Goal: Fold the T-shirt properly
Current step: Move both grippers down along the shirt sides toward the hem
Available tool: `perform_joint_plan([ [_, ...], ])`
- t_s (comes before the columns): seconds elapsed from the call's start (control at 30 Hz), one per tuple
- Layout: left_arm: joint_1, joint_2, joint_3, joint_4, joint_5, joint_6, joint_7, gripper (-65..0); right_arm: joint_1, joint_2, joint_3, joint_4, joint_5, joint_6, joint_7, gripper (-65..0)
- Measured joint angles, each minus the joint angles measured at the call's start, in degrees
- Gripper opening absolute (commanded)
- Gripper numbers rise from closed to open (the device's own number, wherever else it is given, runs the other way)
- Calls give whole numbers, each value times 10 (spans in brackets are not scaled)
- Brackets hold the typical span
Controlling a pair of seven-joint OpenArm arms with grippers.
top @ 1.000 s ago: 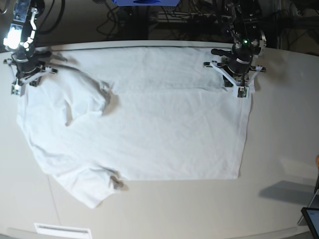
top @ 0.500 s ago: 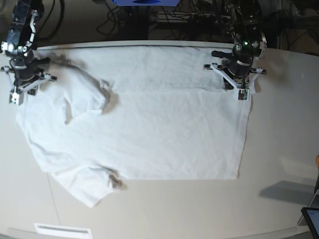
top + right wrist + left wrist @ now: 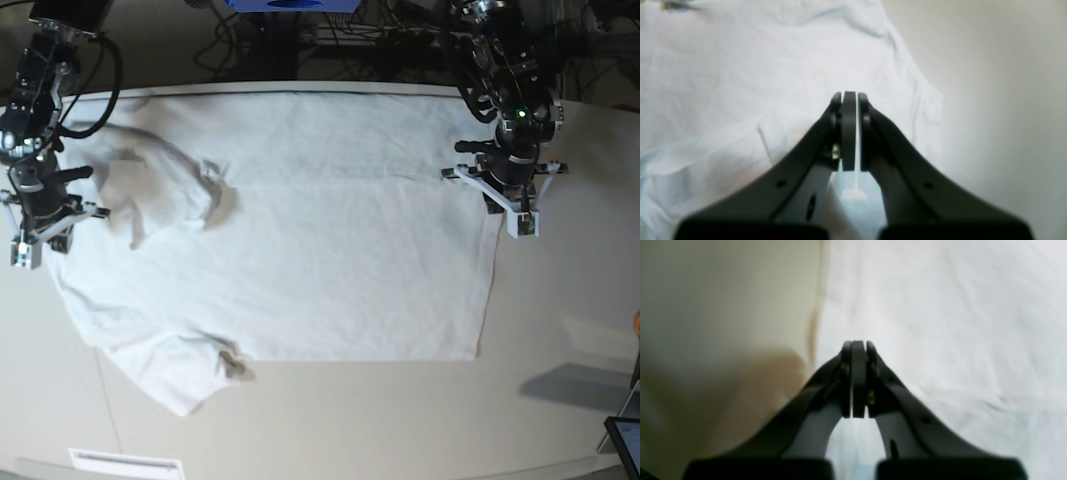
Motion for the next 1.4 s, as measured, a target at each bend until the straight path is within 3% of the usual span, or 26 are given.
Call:
perform_joint_plan([
  [0.13,-47,-18,-26,-2,2,0,17,-650,48,1,0,-1,1,0,0,-608],
  [0.23,-71,-47,-26,-5,2,0,25,-642,93,16,0,-39,4,7,8,-499],
  [0.33,-94,-61,-28,-16,3,0,26,-546,139,37,-1,-111,-1,5,4,-374],
  [0.4,-107,-73,-24,-39,-6,-2,24,-484,164,47,2,-155,-3,26,2,-328],
  [0.5,-130,-97,-26,-86,3,-2,26,-433,216,54,1,-232,1,90,7,-321],
  [0.67,-163,-118,-26,-135,-5,-2,21,-427,311,76,0,-379,3,157,8,-318],
  [0.73,-165,-123,-26,-150,-3,-2,23,-425,340,87,2,-435,-3,156,10,-305],
  [0.87,-161,-124,-28,-159,0,-2,25,-425,387,105,2,-528,-5,160,18,-184],
  [0.93,-162,-124,-28,-159,0,-2,24,-425,405,106,1,-562,-3,161,43,-181],
  [1.13,-163,-124,-28,-159,0,-2,24,-425,455,122,1,-687,-7,224,69,-177],
  [1.4,-159,-125,-30,-159,-2,-2,24,-425,476,128,1,-765,-6,225,112,-177],
])
